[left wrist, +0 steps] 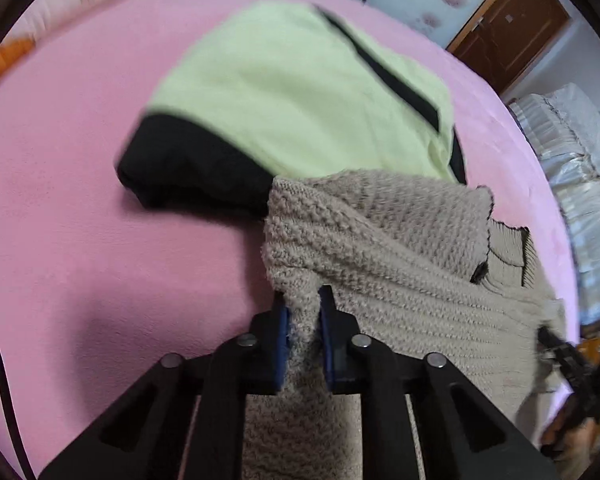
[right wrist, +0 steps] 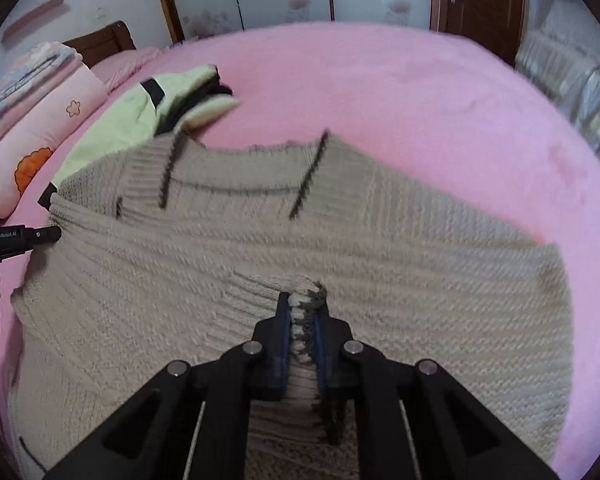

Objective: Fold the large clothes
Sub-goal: 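Fold the cardigan side inward with the left gripper and release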

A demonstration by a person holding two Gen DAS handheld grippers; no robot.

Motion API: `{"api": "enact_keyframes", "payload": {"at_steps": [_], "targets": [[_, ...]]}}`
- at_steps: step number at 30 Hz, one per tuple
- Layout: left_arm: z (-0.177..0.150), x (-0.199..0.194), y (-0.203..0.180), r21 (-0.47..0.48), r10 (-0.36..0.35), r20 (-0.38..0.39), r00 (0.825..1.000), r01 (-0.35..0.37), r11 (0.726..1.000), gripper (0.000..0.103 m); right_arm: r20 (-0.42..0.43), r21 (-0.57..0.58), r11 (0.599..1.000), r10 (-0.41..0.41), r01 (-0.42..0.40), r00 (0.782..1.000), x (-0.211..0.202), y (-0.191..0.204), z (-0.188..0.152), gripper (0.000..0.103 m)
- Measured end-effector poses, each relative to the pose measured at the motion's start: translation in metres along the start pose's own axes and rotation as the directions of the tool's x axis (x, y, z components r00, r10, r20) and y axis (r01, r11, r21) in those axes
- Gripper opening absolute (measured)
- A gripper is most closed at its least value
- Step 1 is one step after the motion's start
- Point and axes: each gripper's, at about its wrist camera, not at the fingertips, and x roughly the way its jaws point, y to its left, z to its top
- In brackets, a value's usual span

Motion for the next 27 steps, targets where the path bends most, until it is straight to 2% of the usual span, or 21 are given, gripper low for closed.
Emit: {"api": "enact_keyframes", "payload": {"at_steps": [3, 5, 7, 11, 13, 14, 15, 16, 18, 20, 22, 25, 27], "targets": [[-0.004, -0.02, -0.013, 0.037, 0.033, 0.116, 0.993, -0.038, 0.999, 0.01, 0.123, 0.01, 1.0, -0.021, 0.02, 0.992, -0.02, 0.005, 0.012, 0.009], [-0.004, -0.025, -0.018, 0.046, 0.064, 0.176, 0.982, -0.073, 0.996, 0.01, 0.163, 0.019, 0.999, -0.049, 0.046, 0.985, -0.02, 0.005, 0.019, 0.009], [-0.006, -0.018, -0.018, 0.04, 0.09, 0.19, 0.978, -0.099, 0.994, 0.01, 0.142, 0.042, 0.997, -0.069, 0.063, 0.988, -0.005, 0.0, 0.025, 0.009], [-0.011, 0.008, -0.021, 0.082, 0.156, 0.164, 0.974, -0.171, 0.982, 0.011, -0.008, 0.077, 0.993, -0.091, 0.091, 0.996, 0.041, -0.006, 0.016, 0.011], [-0.011, 0.011, -0.023, 0.097, 0.183, 0.156, 0.971, -0.2, 0.975, 0.017, 0.003, 0.105, 0.991, -0.086, 0.085, 0.996, 0.032, -0.009, 0.017, 0.021], [-0.01, 0.007, -0.021, 0.091, 0.19, 0.15, 0.97, -0.205, 0.974, 0.021, -0.005, 0.128, 0.987, -0.095, 0.095, 0.995, 0.026, -0.011, 0.018, 0.03], [-0.008, 0.002, -0.021, 0.082, 0.207, 0.147, 0.967, -0.221, 0.972, 0.032, -0.004, 0.143, 0.985, -0.101, 0.1, 0.995, 0.02, -0.013, 0.018, 0.033], [-0.006, -0.004, -0.021, 0.074, 0.223, 0.152, 0.963, -0.236, 0.969, 0.039, 0.02, 0.159, 0.982, -0.101, 0.096, 0.995, 0.009, -0.015, 0.018, 0.033], [-0.005, -0.02, -0.022, 0.059, 0.255, 0.186, 0.949, -0.269, 0.961, 0.039, 0.095, 0.186, 0.98, -0.089, 0.07, 0.992, -0.015, -0.017, 0.015, 0.033], [-0.011, -0.041, -0.026, 0.041, 0.236, 0.219, 0.947, -0.251, 0.967, 0.039, 0.172, 0.209, 0.978, -0.024, -0.013, 0.985, -0.037, -0.012, 0.013, 0.033], [-0.021, -0.059, -0.031, 0.032, 0.175, 0.237, 0.956, -0.187, 0.982, 0.039, 0.198, 0.195, 0.975, 0.068, -0.107, 0.978, -0.046, 0.004, 0.013, 0.033], [-0.039, -0.067, -0.044, 0.034, 0.102, 0.212, 0.972, -0.111, 0.993, 0.039, 0.151, 0.13, 0.977, 0.15, -0.17, 0.977, -0.042, 0.042, 0.011, 0.033], [-0.053, -0.064, -0.054, 0.033, 0.074, 0.193, 0.978, -0.082, 0.996, 0.038, 0.093, 0.082, 0.967, 0.234, -0.242, 0.968, -0.033, 0.077, 0.009, 0.033]]}}
